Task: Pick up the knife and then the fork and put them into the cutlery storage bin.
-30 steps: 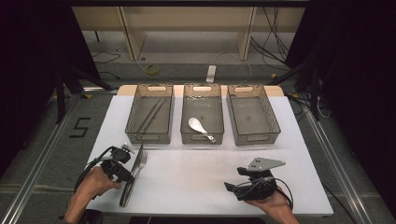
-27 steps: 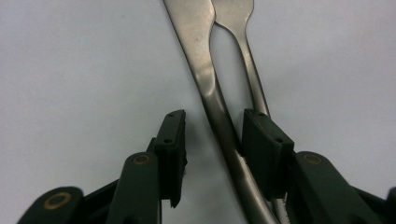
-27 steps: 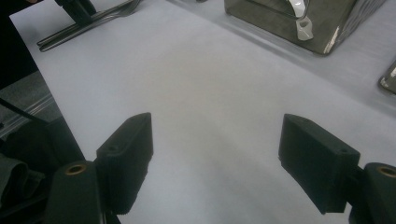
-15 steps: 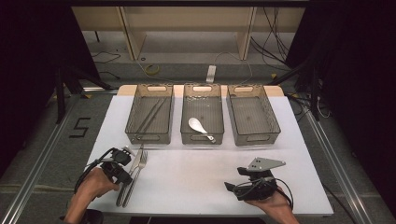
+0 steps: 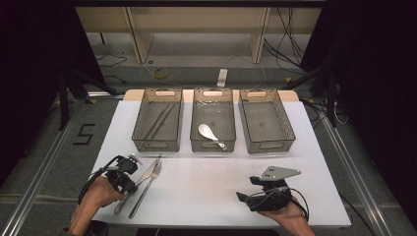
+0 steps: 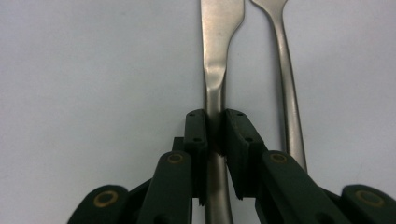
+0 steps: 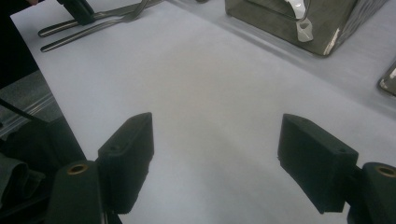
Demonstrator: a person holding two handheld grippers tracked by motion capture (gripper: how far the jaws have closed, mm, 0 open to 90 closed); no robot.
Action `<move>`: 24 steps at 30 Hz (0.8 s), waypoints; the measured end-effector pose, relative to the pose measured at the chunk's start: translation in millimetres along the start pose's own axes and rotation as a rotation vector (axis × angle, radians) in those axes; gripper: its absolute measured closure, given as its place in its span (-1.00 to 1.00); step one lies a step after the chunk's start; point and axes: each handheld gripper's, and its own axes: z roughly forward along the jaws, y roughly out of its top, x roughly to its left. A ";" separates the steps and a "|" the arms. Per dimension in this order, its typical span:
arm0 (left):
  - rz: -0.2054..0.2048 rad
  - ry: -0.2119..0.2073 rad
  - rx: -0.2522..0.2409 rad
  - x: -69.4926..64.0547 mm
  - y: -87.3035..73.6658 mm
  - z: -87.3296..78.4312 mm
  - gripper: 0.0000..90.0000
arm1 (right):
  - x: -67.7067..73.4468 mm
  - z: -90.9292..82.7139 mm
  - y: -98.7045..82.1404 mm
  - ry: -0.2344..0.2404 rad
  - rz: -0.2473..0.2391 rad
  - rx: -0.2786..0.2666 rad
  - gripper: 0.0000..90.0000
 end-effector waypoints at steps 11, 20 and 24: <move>-0.010 0.005 0.016 -1.4 0.5 -1.0 0.71 | -0.1 0.7 0.1 0.005 0.004 0.007 -0.38; -0.010 0.002 0.036 -1.4 -1.3 -0.8 0.67 | 0.6 0.1 0.4 0.003 0.001 0.003 -0.37; -0.002 0.003 0.028 -1.7 -1.7 -0.7 0.74 | 0.7 0.1 0.4 0.003 0.000 0.004 -0.37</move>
